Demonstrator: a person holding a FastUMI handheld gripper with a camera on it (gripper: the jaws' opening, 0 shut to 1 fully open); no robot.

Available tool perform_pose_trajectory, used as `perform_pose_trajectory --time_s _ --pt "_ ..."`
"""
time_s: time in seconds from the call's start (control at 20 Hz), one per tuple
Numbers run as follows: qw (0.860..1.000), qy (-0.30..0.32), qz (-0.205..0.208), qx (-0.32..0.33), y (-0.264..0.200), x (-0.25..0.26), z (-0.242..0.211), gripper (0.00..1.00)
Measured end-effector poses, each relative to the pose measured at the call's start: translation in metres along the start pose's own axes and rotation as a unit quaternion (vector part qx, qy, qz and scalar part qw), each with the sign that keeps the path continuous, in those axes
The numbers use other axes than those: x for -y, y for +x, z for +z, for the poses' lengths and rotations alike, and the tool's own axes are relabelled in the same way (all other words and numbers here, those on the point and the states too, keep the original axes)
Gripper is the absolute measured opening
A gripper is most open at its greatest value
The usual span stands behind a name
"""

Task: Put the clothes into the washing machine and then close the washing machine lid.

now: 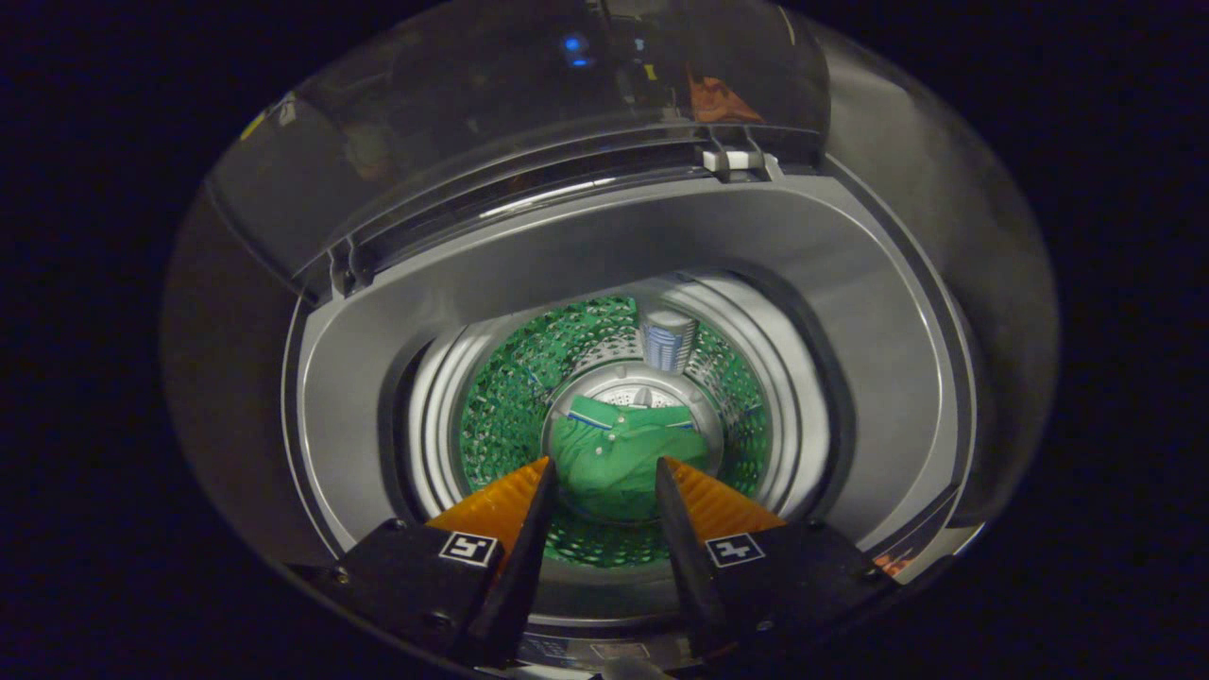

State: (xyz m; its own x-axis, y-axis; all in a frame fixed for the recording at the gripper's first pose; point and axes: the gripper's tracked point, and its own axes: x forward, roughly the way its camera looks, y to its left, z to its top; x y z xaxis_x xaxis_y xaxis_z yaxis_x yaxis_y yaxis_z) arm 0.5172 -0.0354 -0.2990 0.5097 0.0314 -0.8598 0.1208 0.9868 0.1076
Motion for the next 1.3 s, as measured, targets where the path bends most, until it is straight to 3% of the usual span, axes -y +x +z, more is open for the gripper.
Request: perform_pose_trajectory --time_s 0.7,1.3 --pt "0.987 -0.113 -0.004 0.113 -0.066 -0.026 0.037 0.66" --pt "0.961 -0.139 0.029 0.236 -0.169 -0.053 0.106 0.66"
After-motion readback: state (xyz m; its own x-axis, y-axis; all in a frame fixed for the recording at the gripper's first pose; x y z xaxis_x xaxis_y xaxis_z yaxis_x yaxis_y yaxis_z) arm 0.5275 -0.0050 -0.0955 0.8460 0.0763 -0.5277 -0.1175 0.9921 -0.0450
